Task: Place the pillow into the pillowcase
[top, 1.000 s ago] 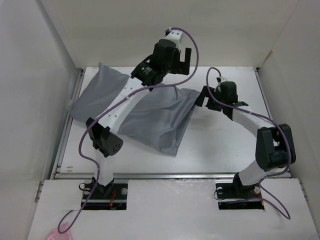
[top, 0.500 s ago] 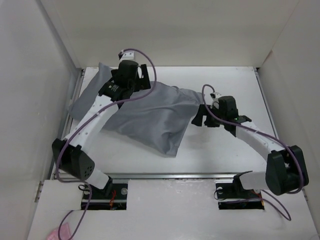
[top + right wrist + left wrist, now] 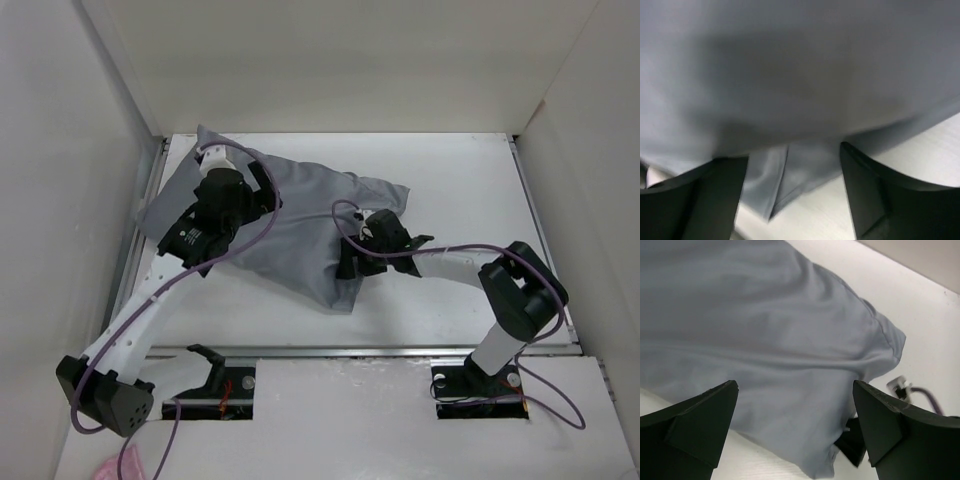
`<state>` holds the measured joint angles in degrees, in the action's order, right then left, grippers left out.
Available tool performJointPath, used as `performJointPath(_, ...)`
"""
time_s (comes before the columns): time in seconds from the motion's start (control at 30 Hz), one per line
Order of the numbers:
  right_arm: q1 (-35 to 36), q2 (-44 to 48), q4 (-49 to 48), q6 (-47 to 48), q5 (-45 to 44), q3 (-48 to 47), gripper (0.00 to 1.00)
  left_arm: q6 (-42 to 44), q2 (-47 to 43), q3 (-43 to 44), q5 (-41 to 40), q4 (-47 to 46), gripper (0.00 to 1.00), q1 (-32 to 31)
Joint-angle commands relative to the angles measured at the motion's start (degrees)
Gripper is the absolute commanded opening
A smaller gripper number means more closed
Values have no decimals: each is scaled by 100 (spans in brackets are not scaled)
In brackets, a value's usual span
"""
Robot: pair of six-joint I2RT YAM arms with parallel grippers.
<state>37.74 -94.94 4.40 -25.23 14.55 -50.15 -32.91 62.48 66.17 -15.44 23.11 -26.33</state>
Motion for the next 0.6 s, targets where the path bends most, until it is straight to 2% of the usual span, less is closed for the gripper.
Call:
performJointPath(0.0,14,-16,-1052,-351,-576,-224,75,-321,-175,-218,-3,219,100,-153)
performJointPath(0.03,14,-16,-1169,-429,-628,-223,69,-322,-227,-219,-3,289,100,-153)
performJointPath(0.07,14,-16,-1257,-430,-628,-223,50,-322,-306,-219,-3,342,100,-153)
performJointPath(0.17,67,97,-1406,-491,-523,-118,28,-392,-438,-332,-3,527,100,-153)
performJointPath(0.2,146,98,-1468,-491,-523,-66,21,-392,-534,-411,50,527,100,-153)
performJointPath(0.23,207,98,-1521,-543,-523,-65,19,-392,-535,-412,50,527,100,-153)
performJointPath(0.3,208,98,-1670,-666,-471,-3,3,-392,-605,-482,103,527,100,-153)
performJointPath(0.33,208,37,-1723,-667,-470,-3,0,-392,-605,-482,103,527,100,-153)
performJointPath(0.57,208,545,-1786,-737,-847,321,0,-278,-605,-482,156,589,100,-153)
